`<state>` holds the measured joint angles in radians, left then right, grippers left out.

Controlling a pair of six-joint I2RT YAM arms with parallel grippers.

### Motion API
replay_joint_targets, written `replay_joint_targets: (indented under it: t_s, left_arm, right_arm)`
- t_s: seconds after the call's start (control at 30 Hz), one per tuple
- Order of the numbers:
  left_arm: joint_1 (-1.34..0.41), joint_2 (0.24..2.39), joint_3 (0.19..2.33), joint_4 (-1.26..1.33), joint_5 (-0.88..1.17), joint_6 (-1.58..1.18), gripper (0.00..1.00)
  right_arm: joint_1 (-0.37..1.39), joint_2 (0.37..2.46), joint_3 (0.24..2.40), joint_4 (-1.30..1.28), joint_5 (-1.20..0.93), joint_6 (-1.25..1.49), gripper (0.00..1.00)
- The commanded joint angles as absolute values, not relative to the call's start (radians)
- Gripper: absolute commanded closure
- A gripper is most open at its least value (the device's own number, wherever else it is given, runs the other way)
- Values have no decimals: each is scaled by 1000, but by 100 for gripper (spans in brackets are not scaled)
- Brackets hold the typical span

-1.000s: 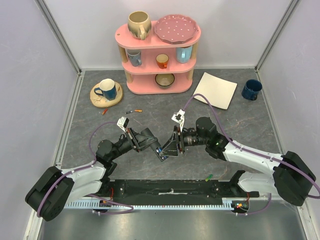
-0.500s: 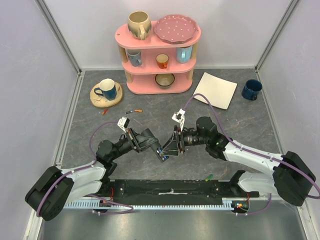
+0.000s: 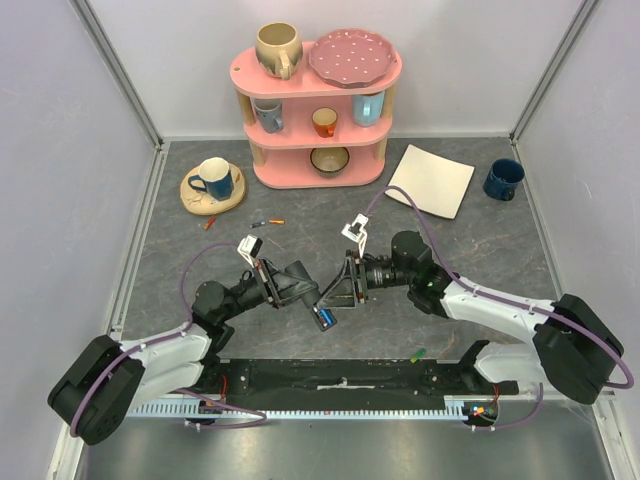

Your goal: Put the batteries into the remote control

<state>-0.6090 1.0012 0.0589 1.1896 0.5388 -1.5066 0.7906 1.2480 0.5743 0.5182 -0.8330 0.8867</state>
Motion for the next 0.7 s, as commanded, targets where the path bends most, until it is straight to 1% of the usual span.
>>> replay_joint_targets:
  t_s: [0.0,0.23,0.37,0.53,0.67]
  left_arm:
    - [-615,979,103,1220,569,-1473,98]
    - [-615,968,106,1172,554,-1451,98]
    - [-615,956,110,1141,543,-1437,98]
    - [-615,950,110,1126,529,-1436,98]
    - [-615,948,115,1121,526,-1433,98]
  right_arm:
    - [785,1253,575,552,-870,907,42]
    - [785,1229,578,549,-913,933,38]
    - [785,1218,588,460,-930,893,38]
    - [787,1235,597,388,-940,856,42]
    - [787,1253,597,377,-937,853,48]
